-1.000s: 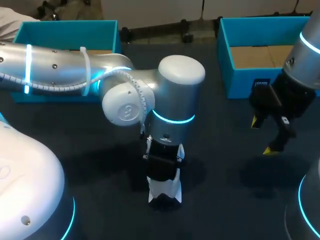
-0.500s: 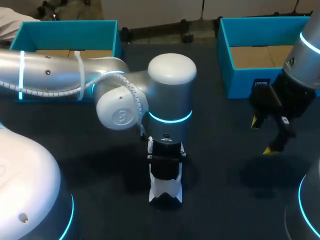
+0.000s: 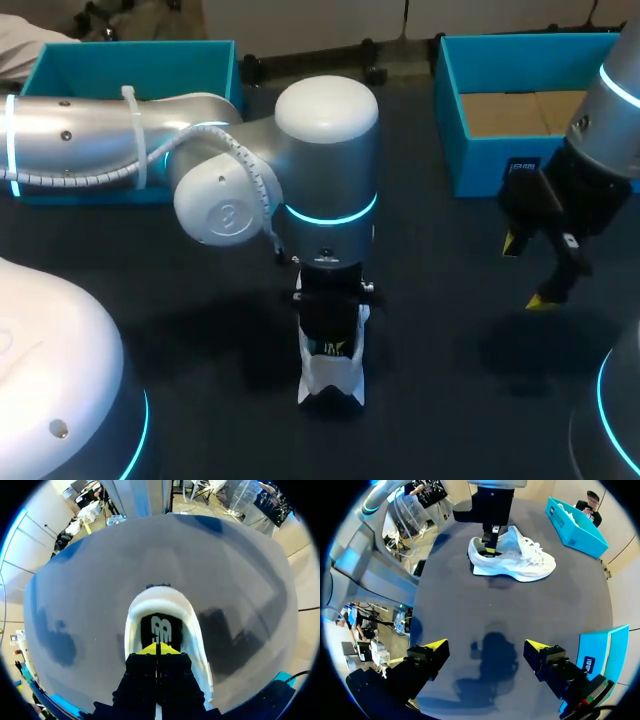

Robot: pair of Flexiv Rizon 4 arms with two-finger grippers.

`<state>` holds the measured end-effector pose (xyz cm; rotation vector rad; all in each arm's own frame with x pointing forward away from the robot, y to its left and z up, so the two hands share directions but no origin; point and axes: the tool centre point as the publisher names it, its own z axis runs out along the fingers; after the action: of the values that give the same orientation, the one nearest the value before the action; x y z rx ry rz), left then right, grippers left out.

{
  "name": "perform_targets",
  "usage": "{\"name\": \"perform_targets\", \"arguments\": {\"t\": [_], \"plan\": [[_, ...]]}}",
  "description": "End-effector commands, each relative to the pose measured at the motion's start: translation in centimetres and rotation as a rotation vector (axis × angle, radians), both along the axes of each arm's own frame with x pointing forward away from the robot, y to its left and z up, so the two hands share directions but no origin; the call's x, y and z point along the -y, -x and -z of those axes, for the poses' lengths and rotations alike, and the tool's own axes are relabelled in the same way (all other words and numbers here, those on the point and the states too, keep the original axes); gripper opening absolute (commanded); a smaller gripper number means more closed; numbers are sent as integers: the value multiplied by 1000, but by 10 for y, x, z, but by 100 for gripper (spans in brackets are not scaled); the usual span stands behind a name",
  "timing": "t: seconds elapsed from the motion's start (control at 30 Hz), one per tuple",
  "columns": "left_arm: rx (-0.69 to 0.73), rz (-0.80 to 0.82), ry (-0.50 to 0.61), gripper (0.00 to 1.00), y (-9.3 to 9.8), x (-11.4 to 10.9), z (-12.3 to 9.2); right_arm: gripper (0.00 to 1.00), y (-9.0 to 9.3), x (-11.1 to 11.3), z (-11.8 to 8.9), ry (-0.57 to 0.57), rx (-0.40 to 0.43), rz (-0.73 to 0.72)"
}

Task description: Take the shoe out of the shoebox, open the shoe tongue, remove and reinsert the insole, then place the shoe into the shoebox

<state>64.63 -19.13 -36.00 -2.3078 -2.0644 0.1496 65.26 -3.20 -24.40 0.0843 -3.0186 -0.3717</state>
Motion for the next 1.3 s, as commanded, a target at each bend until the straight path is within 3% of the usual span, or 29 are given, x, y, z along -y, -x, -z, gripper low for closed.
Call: {"name": "perform_targets", "arguments": {"t": [0.03,0.27,0.3,0.33,0.47,0.63,0.7,0.73,1.3], "plan": [[14,-15,-7,0,-3,-2,3,100,-1,-1,1,3,-1,0],[29,-62,-42,0,-4,-10,8,100,-1,-1,1,3,-1,0],[16,-69,-42,4,-4,-10,9,100,-1,-1,1,3,-1,0],[16,-71,-42,16,-6,-11,9,100,-1,-1,1,3,-1,0],[20,-68,-72,25,-11,-10,13,100,-1,-1,1,3,-1,0],[23,-63,-80,48,-13,-11,12,100,-1,-1,1,3,-1,0],[24,-64,-79,89,-13,-13,11,100,-1,-1,1,3,-1,0],[24,-67,-77,98,-13,-14,10,100,-1,-1,1,3,-1,0],[20,-81,-29,100,-24,-18,-3,100,-1,-1,1,3,-1,0]]}}
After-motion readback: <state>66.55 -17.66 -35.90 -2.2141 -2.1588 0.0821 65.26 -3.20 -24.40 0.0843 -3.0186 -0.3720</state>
